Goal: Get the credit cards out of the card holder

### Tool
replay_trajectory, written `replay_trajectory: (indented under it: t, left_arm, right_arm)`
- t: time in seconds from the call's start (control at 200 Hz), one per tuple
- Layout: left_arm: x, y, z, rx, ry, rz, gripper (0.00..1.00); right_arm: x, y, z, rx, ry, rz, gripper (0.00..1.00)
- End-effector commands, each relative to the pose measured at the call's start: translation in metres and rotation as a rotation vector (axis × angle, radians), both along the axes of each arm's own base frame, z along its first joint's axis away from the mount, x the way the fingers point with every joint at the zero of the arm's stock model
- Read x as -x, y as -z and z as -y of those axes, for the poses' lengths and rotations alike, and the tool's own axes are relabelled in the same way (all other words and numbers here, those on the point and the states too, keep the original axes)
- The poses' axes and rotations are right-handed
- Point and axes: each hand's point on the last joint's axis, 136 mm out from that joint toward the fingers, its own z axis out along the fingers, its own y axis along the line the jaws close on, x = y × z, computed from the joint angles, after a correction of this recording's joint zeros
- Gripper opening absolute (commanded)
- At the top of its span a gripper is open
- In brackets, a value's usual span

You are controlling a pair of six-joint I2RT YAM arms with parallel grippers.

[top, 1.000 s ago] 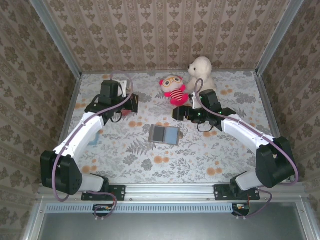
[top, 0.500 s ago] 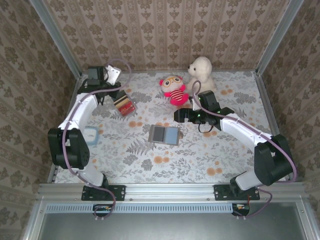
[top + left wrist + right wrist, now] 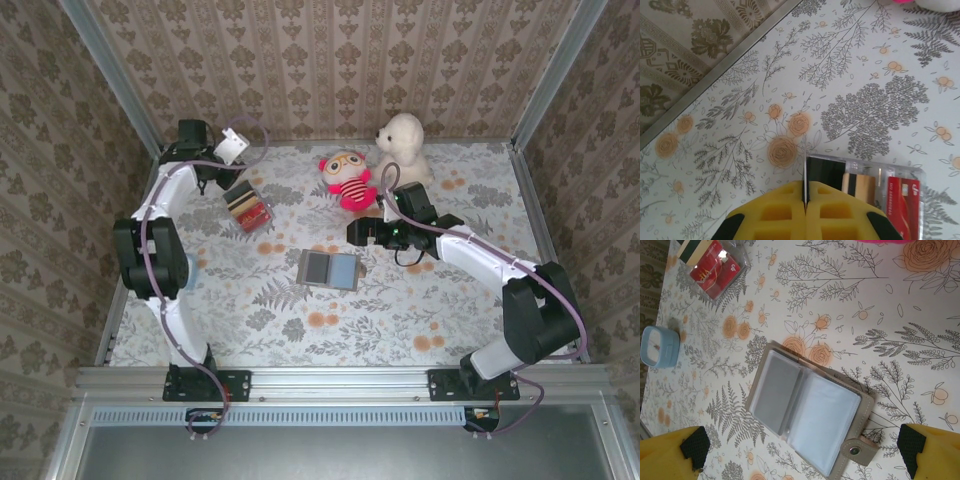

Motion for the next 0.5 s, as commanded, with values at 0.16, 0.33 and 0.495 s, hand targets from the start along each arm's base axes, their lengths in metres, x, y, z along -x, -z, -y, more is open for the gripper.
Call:
replay_trajectory:
  t: [0.16,0.33,0.495]
  left_arm:
    - [0.004,0.025,0.001,-0.047,0.107,-0.093,0.0]
    - [0.007,0.037,0.0,-0.06,0.117,-0.114,0.0]
    - [0.006,0.045,-0.003,-0.079,0.112,-0.126,0.0]
  right_arm:
    - [-0.007,-0.002,-0.005,-0.032,0.011,-0.02,1.0]
    - [-0.009,0.0,-0.008,-0.039,0.01,-0.042,1.0]
    - [-0.011,0.001,-0.01,-0.048,0.008,-0.057,1.0]
